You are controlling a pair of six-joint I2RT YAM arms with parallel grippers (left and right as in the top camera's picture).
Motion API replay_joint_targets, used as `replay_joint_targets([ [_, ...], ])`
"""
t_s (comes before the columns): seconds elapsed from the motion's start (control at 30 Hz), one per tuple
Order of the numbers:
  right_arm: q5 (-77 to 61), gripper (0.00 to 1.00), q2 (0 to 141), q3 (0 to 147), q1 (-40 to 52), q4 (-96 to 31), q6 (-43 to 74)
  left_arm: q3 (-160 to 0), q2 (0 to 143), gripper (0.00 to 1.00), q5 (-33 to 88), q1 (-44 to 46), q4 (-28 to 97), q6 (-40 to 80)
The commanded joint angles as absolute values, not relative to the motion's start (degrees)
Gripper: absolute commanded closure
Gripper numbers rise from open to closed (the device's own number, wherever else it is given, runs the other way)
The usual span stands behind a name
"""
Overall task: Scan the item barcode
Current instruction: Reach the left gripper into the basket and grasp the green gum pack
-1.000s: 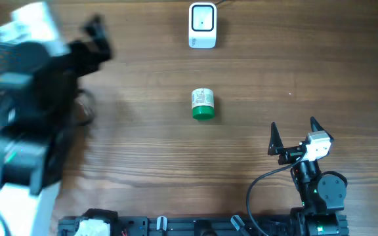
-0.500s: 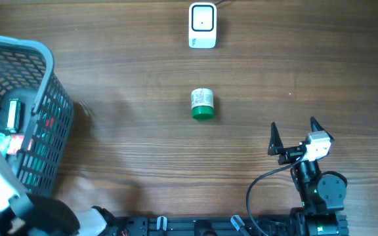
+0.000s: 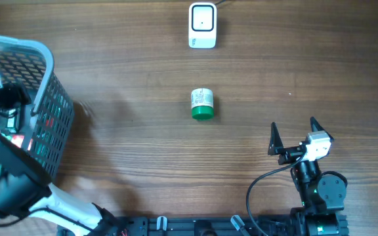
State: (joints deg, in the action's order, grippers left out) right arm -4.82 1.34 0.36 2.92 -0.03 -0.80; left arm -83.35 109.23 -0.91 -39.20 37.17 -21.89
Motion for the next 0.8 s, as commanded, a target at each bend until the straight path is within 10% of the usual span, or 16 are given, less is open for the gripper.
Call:
replay_joint_targets([
  [0.0,-4.2,0.00,1.3,0.3,3.0,0.1,-1.5,-82.7,112.7,0.02,0.2,-39.7,37.3,-23.9],
  [0.4,-4.2,0.00,1.3,0.3,3.0,0.1,-1.5,-75.2,114.2,0.13,0.2,-41.0,37.2,-23.6],
  [0.77,-4.2,0.00,1.3,0.3,3.0,0.1,-1.5,-74.6,114.2,0.67,0.2,-43.2,37.2,-14.3],
])
